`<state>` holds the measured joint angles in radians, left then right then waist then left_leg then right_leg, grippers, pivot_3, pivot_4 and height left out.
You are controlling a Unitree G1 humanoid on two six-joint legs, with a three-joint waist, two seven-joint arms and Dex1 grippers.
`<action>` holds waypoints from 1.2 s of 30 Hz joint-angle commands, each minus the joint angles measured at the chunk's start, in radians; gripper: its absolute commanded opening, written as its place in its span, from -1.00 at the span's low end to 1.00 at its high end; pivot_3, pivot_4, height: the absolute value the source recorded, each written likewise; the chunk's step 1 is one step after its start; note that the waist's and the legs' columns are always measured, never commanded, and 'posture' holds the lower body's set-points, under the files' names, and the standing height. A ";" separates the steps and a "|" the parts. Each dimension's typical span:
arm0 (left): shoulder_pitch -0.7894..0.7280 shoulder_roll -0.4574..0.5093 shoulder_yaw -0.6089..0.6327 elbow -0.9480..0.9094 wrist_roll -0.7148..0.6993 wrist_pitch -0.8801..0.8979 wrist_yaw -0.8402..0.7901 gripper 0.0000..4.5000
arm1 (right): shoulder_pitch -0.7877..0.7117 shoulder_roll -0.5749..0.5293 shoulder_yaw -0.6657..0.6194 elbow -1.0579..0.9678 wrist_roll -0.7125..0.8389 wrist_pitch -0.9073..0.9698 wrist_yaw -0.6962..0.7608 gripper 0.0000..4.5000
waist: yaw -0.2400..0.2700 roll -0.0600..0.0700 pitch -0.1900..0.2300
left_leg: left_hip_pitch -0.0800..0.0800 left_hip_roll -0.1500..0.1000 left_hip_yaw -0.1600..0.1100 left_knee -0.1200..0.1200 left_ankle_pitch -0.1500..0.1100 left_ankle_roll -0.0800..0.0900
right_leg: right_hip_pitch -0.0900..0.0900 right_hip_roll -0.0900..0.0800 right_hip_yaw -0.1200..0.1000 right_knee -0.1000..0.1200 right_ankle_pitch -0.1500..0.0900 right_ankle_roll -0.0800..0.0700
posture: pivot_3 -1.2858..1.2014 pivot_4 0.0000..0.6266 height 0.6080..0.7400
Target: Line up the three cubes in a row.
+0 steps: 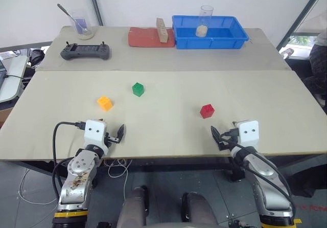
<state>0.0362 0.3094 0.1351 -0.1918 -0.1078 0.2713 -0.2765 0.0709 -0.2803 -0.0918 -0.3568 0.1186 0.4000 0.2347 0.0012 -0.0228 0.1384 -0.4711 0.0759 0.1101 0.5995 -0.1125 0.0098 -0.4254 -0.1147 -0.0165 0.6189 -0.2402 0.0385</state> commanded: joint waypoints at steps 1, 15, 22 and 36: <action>0.003 0.005 -0.021 0.019 0.008 0.003 -0.013 0.98 | -0.013 -0.009 -0.009 -0.037 -0.004 -0.014 -0.001 1.00 | 0.000 0.000 0.000 | 0.000 0.000 0.000 0.000 0.000 0.000 | 0.000 0.000 0.000 0.000 0.000 0.000 | 0.03 -0.52 1.00; -0.217 0.250 -0.165 -0.076 -0.221 0.014 -0.580 0.98 | -0.064 -0.008 0.010 -0.052 0.017 0.048 0.002 1.00 | 0.000 0.000 0.000 | -0.005 0.001 0.002 -0.002 0.000 0.000 | -0.003 0.001 -0.003 -0.006 0.005 -0.005 | 0.03 -0.52 1.00; -0.401 0.275 -0.219 -0.044 -0.294 0.058 -0.735 0.98 | -0.164 0.010 0.044 0.058 0.008 0.028 0.010 1.00 | -0.002 0.000 0.001 | -0.004 0.001 0.002 -0.001 0.000 0.000 | 0.002 0.003 -0.003 -0.006 0.006 -0.006 | 0.03 -0.52 1.00; -0.465 0.266 -0.199 -0.004 -0.312 0.059 -0.763 1.00 | -0.328 0.062 0.068 0.329 -0.005 -0.099 0.019 0.89 | -0.013 0.000 0.001 | -0.005 0.001 0.001 0.006 0.001 0.001 | 0.004 0.006 -0.001 -0.003 0.007 -0.004 | 0.03 -0.52 1.00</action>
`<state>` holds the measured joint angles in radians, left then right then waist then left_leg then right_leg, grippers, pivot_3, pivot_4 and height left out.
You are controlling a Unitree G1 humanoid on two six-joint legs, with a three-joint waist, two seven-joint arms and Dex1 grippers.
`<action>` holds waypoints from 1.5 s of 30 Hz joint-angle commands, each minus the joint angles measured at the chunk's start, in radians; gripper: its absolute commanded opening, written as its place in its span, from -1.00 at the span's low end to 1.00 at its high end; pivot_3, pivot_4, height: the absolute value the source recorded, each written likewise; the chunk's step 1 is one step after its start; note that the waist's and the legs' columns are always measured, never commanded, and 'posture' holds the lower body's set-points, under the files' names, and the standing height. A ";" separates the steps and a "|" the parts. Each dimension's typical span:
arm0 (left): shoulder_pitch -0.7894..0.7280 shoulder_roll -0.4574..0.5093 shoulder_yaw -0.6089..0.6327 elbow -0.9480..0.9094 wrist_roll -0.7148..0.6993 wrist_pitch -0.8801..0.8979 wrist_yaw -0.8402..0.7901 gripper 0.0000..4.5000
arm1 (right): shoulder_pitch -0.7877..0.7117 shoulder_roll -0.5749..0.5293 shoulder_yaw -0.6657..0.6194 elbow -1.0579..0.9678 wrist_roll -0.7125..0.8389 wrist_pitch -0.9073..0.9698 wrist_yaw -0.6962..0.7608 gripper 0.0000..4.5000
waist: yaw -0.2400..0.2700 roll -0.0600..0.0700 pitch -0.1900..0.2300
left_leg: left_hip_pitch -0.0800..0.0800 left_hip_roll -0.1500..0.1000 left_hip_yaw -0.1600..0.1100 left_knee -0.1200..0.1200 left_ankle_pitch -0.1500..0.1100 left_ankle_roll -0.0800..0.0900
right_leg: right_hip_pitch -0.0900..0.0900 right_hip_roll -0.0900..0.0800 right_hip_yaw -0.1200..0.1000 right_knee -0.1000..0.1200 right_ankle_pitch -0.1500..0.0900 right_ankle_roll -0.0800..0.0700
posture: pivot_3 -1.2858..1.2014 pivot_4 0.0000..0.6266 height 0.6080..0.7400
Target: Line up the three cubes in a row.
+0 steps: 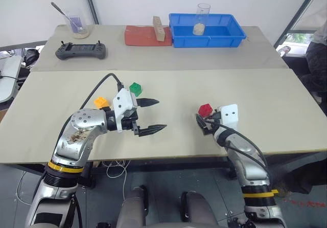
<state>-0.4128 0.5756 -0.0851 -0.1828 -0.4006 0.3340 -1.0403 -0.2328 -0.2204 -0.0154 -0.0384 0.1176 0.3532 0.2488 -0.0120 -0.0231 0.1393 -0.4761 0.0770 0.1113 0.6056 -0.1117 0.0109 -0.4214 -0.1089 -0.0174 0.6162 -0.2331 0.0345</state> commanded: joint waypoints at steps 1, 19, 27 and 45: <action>-0.016 0.001 0.022 -0.012 -0.019 -0.003 0.001 1.00 | -0.030 0.003 -0.009 0.024 -0.005 -0.061 0.004 0.76 | 0.000 0.000 0.000 | 0.000 0.000 0.000 0.000 0.000 0.000 | 0.000 0.000 0.000 0.000 0.000 0.000 | 0.03 -0.52 1.00; 0.064 0.040 0.063 -0.063 -0.045 0.000 -0.006 1.00 | -0.186 -0.168 0.074 0.051 0.116 -0.073 0.447 -0.36 | -0.008 0.000 0.001 | 0.001 0.000 0.001 0.003 0.000 0.000 | -0.002 0.000 0.003 0.009 -0.001 0.001 | 0.03 -0.52 1.00; 0.284 0.076 0.145 -0.149 -0.054 -0.103 -0.013 1.00 | -0.406 -0.217 0.231 0.392 0.128 -0.263 0.980 -0.36 | -0.004 0.000 0.001 | 0.004 0.004 -0.001 0.002 0.000 0.000 | -0.001 0.004 0.001 0.010 -0.003 -0.002 | 0.03 -0.52 1.00; 0.553 0.107 0.193 -0.357 -0.092 -0.075 0.052 1.00 | -0.484 -0.203 0.245 0.684 0.055 -0.486 1.178 -0.36 | 0.001 0.001 0.002 | 0.002 0.005 0.002 0.002 -0.001 -0.001 | -0.005 0.002 -0.001 0.010 -0.003 -0.006 | 0.03 -0.52 1.00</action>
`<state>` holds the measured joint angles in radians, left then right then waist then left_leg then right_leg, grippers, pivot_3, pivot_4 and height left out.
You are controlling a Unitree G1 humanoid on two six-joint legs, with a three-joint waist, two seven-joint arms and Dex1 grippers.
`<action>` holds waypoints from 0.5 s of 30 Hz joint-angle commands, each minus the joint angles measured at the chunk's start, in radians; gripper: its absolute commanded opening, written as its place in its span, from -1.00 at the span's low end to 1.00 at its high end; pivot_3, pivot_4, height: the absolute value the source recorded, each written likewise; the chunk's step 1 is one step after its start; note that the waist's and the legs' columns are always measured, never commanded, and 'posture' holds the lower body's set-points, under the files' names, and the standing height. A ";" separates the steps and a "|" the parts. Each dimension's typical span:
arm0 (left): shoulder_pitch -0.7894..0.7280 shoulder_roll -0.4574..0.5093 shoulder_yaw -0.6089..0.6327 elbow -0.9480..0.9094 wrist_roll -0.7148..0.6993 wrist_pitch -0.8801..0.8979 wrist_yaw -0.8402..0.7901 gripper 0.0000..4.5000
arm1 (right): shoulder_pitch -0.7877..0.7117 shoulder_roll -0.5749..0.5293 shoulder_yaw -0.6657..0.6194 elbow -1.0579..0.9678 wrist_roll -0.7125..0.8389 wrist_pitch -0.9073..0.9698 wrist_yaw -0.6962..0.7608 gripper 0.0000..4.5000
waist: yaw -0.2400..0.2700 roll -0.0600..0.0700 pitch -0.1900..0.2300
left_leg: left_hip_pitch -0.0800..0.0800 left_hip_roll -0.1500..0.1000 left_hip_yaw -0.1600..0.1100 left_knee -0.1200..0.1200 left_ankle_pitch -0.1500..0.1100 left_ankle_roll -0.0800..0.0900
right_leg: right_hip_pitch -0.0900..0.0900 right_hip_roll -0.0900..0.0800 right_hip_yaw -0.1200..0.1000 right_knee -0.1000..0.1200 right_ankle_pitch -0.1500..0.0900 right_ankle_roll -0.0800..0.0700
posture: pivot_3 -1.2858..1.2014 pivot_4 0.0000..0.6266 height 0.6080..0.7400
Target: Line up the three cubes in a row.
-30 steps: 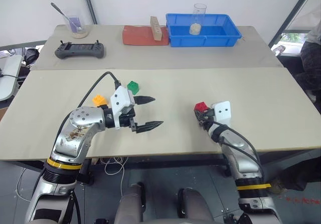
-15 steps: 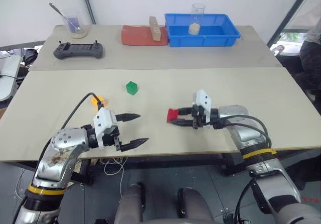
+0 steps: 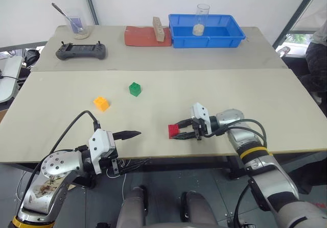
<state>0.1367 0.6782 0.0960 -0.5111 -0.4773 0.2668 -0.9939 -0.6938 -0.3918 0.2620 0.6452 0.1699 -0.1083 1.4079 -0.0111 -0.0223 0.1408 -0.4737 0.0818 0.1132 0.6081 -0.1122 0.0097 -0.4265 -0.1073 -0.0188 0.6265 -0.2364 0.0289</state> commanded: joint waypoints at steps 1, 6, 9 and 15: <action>0.000 0.004 0.010 -0.027 -0.015 -0.009 0.007 1.00 | -0.020 -0.045 -0.037 0.002 0.001 -0.028 0.024 -0.36 | 0.000 0.000 0.000 | 0.000 0.000 0.000 0.000 0.000 0.000 | 0.001 0.000 0.000 0.000 0.000 0.000 | 0.03 -0.52 1.00; -0.006 0.004 0.004 -0.017 -0.010 -0.018 0.004 1.00 | 0.009 -0.111 -0.061 -0.023 0.016 -0.016 0.043 -0.36 | 0.001 0.000 0.000 | 0.000 0.000 0.000 0.000 0.000 0.000 | 0.001 0.000 0.000 0.000 0.000 0.000 | 0.03 -0.52 1.00; -0.002 0.002 -0.006 -0.027 -0.008 -0.017 0.003 1.00 | 0.022 -0.136 -0.068 -0.009 0.006 -0.036 0.051 -0.36 | -0.001 0.000 0.000 | 0.000 0.000 0.000 0.000 0.000 0.000 | 0.002 0.000 0.000 0.000 0.000 0.000 | 0.03 -0.52 1.00; 0.006 0.008 -0.016 -0.046 -0.010 -0.013 0.002 1.00 | 0.033 -0.153 -0.058 0.034 -0.019 -0.080 0.065 -0.36 | -0.001 0.000 0.000 | 0.001 0.000 0.000 0.000 0.000 0.000 | 0.002 0.000 0.000 0.000 0.000 0.000 | 0.03 -0.52 1.00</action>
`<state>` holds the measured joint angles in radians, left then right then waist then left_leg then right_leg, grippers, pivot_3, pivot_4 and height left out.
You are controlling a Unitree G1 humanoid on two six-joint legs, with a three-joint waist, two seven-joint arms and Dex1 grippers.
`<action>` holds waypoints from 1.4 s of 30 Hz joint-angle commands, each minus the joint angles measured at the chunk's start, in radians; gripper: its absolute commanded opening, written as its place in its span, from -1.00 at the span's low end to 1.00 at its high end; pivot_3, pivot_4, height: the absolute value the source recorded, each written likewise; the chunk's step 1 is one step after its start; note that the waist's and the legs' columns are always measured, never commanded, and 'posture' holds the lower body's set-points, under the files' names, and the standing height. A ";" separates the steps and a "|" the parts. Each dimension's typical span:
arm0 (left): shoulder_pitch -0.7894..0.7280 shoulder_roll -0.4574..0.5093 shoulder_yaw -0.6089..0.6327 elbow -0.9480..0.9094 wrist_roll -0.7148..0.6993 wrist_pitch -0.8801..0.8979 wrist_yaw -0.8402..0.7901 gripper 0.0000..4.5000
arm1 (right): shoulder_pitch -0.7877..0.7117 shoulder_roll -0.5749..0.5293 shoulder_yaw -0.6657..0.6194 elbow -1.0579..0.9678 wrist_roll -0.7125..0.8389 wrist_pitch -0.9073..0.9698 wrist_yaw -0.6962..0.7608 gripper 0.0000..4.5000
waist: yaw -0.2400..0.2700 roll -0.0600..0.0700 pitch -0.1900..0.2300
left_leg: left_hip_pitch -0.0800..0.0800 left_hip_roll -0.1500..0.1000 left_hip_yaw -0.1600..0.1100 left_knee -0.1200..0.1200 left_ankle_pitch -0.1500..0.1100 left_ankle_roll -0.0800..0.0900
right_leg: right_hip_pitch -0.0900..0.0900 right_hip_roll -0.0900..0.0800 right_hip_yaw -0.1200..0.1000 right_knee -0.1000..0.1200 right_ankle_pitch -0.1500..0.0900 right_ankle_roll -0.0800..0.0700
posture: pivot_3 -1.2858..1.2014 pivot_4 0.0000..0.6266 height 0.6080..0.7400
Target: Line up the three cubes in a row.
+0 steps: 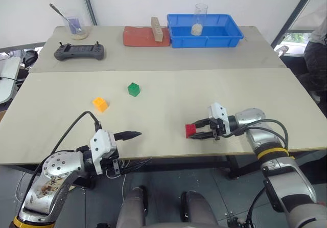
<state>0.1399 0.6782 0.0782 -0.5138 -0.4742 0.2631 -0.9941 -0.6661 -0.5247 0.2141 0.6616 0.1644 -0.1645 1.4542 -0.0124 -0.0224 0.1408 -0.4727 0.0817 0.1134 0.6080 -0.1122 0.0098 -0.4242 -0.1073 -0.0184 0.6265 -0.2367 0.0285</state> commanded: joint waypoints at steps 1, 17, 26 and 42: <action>0.001 0.008 0.002 -0.045 -0.015 -0.007 0.004 1.00 | 0.003 -0.021 -0.011 0.023 -0.014 -0.026 0.022 -0.36 | 0.000 0.000 0.000 | 0.000 0.000 0.000 0.000 0.000 0.000 | 0.000 0.000 0.000 0.000 0.000 0.000 | 0.03 -0.52 1.00; -0.008 -0.004 -0.029 -0.034 -0.015 -0.011 0.000 1.00 | 0.033 -0.064 -0.025 -0.018 -0.006 0.040 0.045 0.23 | 0.013 0.000 0.000 | 0.003 0.000 0.000 0.000 0.000 0.000 | 0.000 -0.002 0.000 -0.001 0.000 0.000 | 0.03 -0.52 1.00; -0.016 -0.012 -0.044 -0.037 -0.020 0.001 0.013 1.00 | 0.010 -0.101 -0.039 -0.021 -0.018 0.043 0.068 0.98 | 0.013 0.000 0.000 | 0.003 -0.001 0.000 0.000 0.000 0.000 | 0.000 -0.001 0.000 -0.001 0.000 0.000 | 0.03 -0.52 1.00; -0.309 -0.491 -0.082 0.388 0.312 -0.067 0.700 1.00 | 0.189 0.002 -0.221 -1.083 0.284 0.902 -0.575 0.98 | 0.037 -0.001 0.000 | 0.000 -0.001 -0.001 0.003 0.000 0.000 | 0.001 -0.001 0.001 0.002 0.001 0.001 | 0.03 -0.52 1.00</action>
<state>-0.1355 0.2074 0.0016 -0.1563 -0.1943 0.2424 -0.3533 -0.4824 -0.5309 0.0257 -0.3208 0.4069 0.6455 0.9695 0.0243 -0.0230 0.1406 -0.4733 0.0803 0.1122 0.6117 -0.1121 0.0100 -0.4233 -0.1081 -0.0177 0.6282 -0.2360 0.0301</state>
